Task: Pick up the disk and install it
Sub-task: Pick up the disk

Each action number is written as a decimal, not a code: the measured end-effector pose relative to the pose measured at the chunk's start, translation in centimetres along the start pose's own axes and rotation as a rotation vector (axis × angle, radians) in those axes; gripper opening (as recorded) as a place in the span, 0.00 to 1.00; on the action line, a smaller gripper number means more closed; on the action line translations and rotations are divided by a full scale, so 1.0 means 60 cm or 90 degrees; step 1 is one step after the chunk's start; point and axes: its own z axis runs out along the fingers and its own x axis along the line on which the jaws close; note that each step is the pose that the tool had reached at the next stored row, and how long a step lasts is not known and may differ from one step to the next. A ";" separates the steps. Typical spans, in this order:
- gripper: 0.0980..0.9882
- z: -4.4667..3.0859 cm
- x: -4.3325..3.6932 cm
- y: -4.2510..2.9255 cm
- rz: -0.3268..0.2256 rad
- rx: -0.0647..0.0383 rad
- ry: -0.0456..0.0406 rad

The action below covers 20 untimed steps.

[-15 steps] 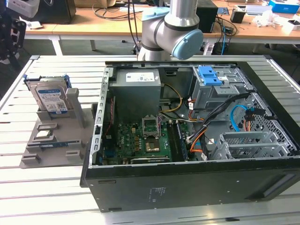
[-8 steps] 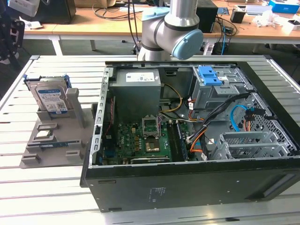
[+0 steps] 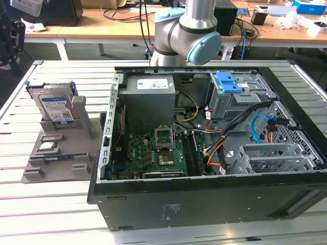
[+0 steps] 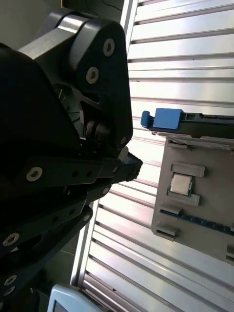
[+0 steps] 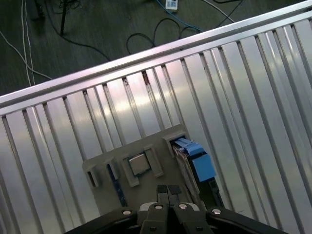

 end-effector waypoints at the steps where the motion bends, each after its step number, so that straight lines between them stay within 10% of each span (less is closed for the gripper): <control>1: 0.00 0.000 0.000 0.000 -0.006 0.000 0.0002; 20: 0.00 0.000 0.000 0.000 -0.110 -0.003 0.0043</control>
